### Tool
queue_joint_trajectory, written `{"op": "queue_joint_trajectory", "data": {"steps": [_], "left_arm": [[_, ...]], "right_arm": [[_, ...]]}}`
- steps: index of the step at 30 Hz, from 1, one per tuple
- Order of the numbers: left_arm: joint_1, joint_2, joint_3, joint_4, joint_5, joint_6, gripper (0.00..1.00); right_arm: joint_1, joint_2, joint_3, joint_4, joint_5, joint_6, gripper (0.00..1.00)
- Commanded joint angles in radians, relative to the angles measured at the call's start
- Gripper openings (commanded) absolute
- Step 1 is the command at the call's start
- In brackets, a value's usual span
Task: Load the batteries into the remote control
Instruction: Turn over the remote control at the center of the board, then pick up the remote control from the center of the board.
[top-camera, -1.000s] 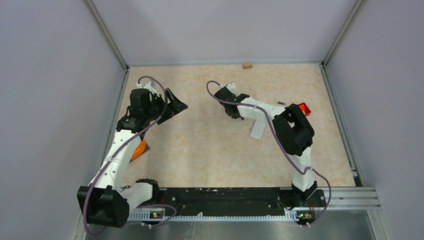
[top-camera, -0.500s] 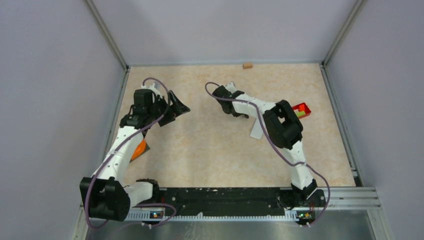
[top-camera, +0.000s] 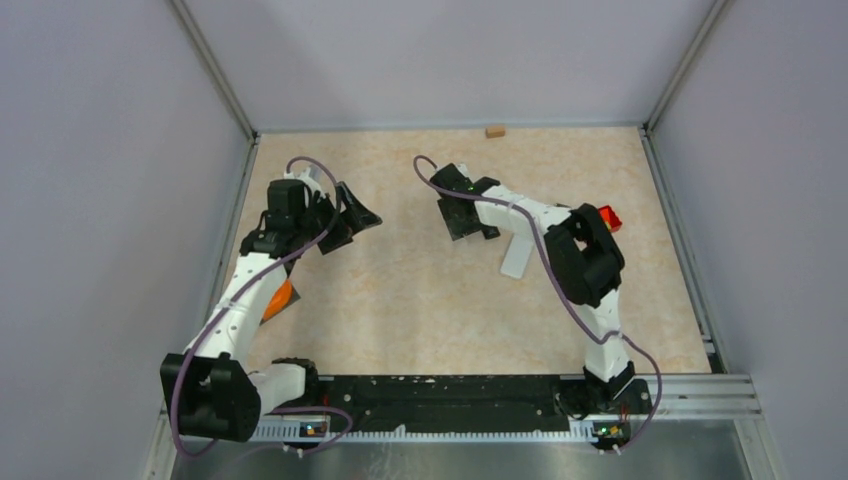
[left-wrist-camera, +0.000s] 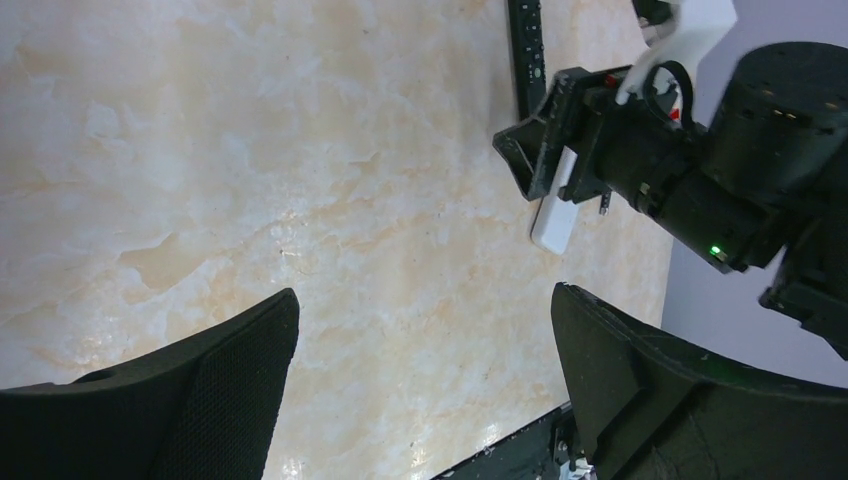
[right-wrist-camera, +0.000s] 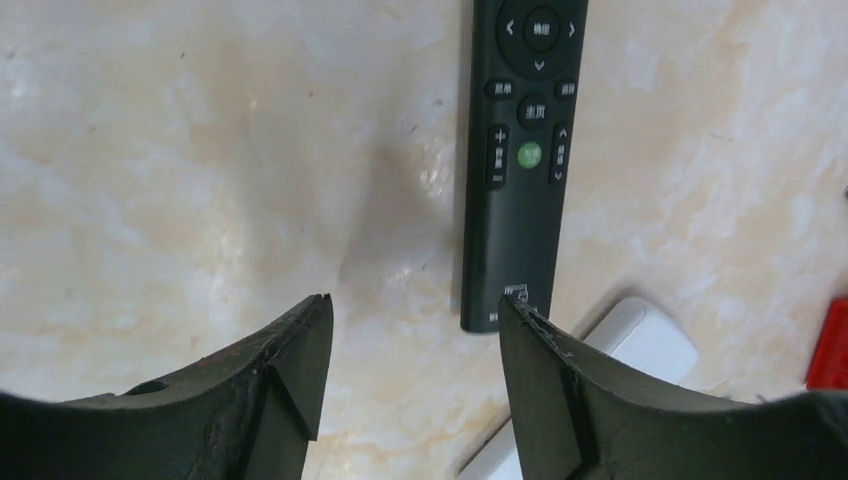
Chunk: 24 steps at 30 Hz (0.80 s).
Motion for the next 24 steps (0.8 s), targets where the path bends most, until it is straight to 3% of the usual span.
{"op": "queue_joint_trajectory", "data": {"steps": [1, 7, 17, 24], "left_arm": [[0.005, -0.037, -0.016, 0.037, 0.003, 0.001, 0.99], [0.007, -0.064, -0.009, 0.013, -0.044, 0.023, 0.99], [0.007, -0.071, -0.027, 0.021, -0.051, 0.02, 0.99], [0.007, -0.071, -0.029, 0.017, -0.053, 0.022, 0.99]], "right_arm": [[-0.003, -0.193, -0.091, 0.064, -0.082, 0.08, 0.65], [-0.058, -0.366, -0.315, 0.083, 0.056, 0.272, 0.73], [-0.142, -0.459, -0.612, 0.24, -0.061, 0.546, 0.78], [-0.161, -0.443, -0.663, 0.291, -0.106, 0.588, 0.76]]}}
